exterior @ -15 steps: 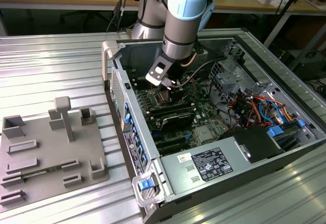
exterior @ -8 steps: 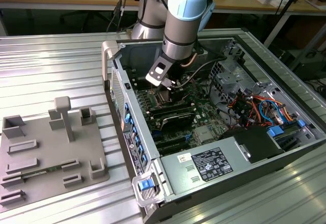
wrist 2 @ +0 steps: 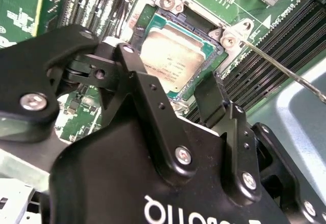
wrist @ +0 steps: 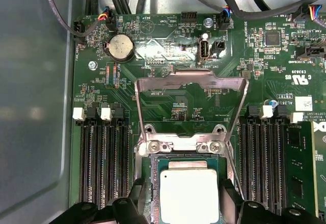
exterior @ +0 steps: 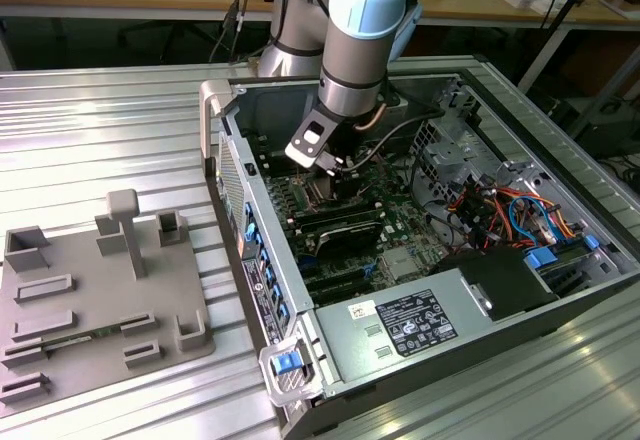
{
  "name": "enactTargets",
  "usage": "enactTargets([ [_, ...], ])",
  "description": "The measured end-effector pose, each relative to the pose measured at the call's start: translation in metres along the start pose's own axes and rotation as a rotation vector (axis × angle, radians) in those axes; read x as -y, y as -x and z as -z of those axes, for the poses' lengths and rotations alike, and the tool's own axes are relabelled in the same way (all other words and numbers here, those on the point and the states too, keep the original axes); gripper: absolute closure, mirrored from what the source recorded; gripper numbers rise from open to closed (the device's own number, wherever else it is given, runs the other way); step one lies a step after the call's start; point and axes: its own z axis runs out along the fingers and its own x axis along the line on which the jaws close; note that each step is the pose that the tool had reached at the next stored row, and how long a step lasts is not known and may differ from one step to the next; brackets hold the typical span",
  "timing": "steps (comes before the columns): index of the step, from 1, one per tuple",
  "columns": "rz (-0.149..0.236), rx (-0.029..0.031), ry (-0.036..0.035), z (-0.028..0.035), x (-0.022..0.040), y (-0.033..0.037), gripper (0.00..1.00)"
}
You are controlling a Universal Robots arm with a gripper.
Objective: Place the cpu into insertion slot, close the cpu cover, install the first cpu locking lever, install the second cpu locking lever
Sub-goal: 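Place the cpu into insertion slot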
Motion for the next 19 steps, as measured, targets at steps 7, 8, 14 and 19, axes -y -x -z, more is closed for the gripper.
enactTargets([
  [7, -0.012, -0.0006, 0.0004, -0.0003, -0.0001, -0.0002, 0.39],
  [8, -0.020, 0.0000, 0.0004, -0.0003, -0.0001, -0.0002, 0.39],
  [14, -0.089, 0.0056, -0.0002, -0.0004, -0.0002, -0.0003, 0.39],
  [19, -0.087, 0.0056, -0.0002, -0.0004, -0.0005, -0.0003, 0.39],
])
